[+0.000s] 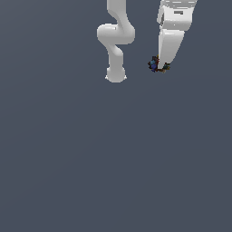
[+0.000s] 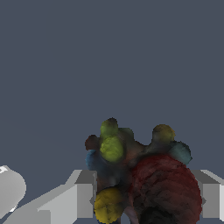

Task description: Pick up the object and move it to a goal position.

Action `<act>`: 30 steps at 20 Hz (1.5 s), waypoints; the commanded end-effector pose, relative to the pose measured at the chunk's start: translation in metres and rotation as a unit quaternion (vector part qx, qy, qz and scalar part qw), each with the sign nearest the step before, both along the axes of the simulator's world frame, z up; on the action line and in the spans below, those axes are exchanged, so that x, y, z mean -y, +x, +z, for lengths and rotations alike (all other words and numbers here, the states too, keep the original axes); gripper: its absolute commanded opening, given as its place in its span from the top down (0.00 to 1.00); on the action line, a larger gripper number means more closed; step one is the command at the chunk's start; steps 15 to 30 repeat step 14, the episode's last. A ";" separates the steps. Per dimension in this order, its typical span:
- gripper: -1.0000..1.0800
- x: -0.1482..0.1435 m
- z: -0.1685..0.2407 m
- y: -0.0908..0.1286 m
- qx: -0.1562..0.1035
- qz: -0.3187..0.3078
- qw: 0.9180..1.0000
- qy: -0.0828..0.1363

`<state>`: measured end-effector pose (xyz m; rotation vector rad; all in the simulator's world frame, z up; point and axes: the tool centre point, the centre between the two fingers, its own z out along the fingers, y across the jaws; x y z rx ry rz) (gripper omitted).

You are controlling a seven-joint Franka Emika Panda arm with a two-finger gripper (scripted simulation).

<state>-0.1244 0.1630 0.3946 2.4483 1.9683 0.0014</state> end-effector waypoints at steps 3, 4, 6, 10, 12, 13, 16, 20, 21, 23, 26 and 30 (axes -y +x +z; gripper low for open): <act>1.00 -0.009 0.028 -0.002 0.000 -0.001 1.000 0.000; 1.00 -0.011 0.033 -0.002 0.000 -0.001 1.000 0.000; 1.00 -0.013 0.041 -0.002 0.000 -0.001 1.000 0.000; 1.00 -0.017 0.050 -0.002 0.000 -0.002 1.000 0.000; 1.00 -0.018 0.052 -0.002 0.000 -0.002 1.000 0.000; 1.00 -0.018 0.052 -0.001 0.000 -0.002 1.000 0.000; 1.00 -0.018 0.052 -0.001 0.000 -0.002 1.000 0.000; 1.00 -0.018 0.052 -0.001 0.000 -0.002 1.000 0.000; 1.00 -0.018 0.052 -0.001 0.000 -0.002 1.000 0.000; 1.00 -0.018 0.052 -0.001 0.000 -0.002 1.000 0.000; 1.00 -0.018 0.052 -0.001 0.000 -0.002 1.000 0.000; 1.00 -0.018 0.052 -0.001 0.000 -0.002 1.000 0.000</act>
